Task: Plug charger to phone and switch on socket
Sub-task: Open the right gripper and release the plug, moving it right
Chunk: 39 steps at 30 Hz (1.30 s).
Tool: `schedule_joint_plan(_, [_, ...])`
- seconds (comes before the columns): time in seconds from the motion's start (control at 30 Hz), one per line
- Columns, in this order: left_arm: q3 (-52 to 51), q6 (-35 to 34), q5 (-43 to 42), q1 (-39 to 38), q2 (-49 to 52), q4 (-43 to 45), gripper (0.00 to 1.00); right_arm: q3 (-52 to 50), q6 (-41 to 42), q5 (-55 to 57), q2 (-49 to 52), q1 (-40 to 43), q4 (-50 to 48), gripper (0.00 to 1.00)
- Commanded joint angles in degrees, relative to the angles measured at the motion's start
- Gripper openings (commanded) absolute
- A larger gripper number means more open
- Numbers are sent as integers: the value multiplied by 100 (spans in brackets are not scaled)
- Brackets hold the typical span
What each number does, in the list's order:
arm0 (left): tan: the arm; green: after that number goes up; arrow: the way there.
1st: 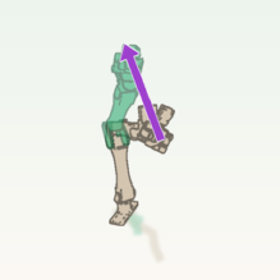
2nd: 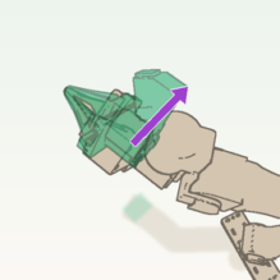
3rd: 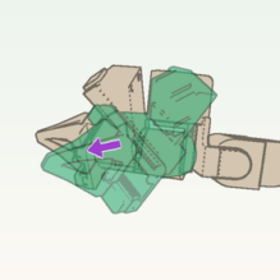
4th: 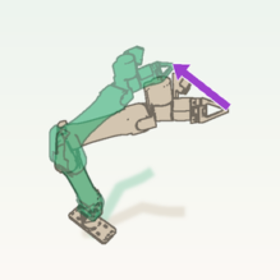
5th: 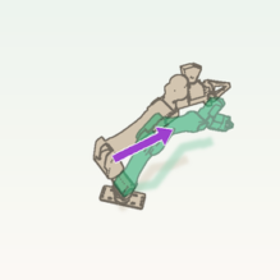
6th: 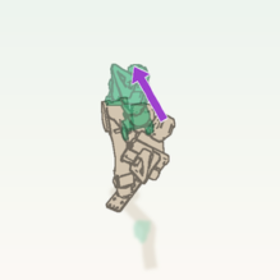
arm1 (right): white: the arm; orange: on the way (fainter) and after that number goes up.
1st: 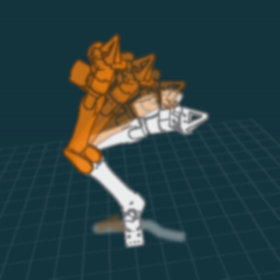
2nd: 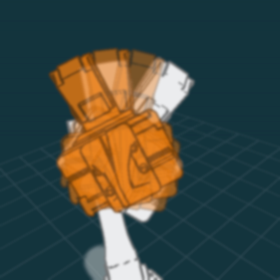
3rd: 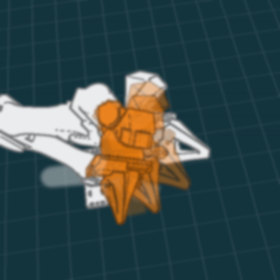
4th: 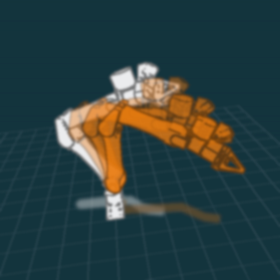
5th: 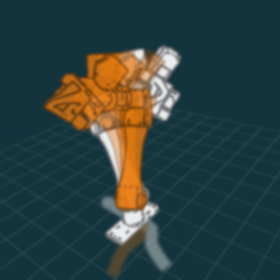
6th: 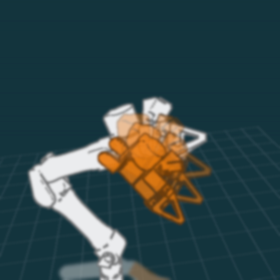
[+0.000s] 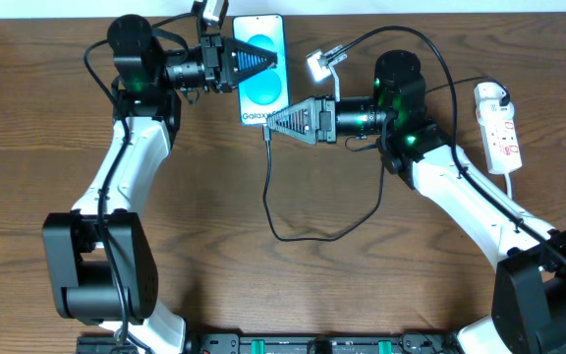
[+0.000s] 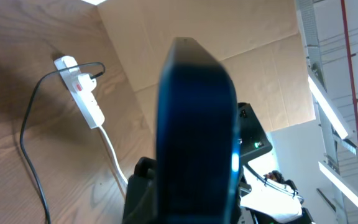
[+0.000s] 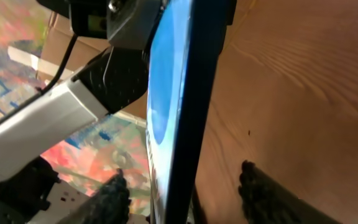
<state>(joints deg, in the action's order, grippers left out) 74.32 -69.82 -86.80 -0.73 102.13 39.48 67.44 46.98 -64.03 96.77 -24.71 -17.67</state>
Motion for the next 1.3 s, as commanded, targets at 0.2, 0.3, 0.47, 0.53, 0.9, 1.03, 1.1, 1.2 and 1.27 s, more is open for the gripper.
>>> schedule_joint_plan(0.2, [-271, 1054, -321, 138, 87, -595, 7, 107, -645, -63, 15, 131, 798, 86])
schedule_joint_plan(0.3, [-398, 1451, -319, 138, 87, -916, 7, 107, -1062, 157, 15, 216, 1519, 89])
schedule_joint_plan(0.47, [-603, 1733, -315, 138, 168, -1034, 7, 107, -1714, 693, 15, 313, 2474, 94])
schedule_joint_plan(0.53, [-603, 1733, -310, 138, 297, -1032, 7, 107, -1891, 931, 15, 372, 2752, 97])
schedule_joint_plan(0.9, [-603, 1735, -271, 138, 1274, -1027, 7, 107, -2293, 2243, 15, 479, 4044, 99])
schedule_joint_plan(1.03, [-603, 1886, -208, 138, 1482, -1029, 7, 107, -2376, 2393, 15, 479, 4183, 99])
schedule_joint_plan(1.1, [-603, 1915, -153, 138, 1556, -1027, 7, 107, -2385, 2546, 15, 479, 4286, 99])
schedule_joint_plan(1.2, [-603, 2055, -55, 138, 1657, -1032, 7, 107, -2393, 2673, 15, 479, 4424, 99])
schedule_joint_plan(1.27, [-603, 2076, 11, 138, 1744, -1032, 7, 107, -2391, 2708, 15, 479, 4483, 99])
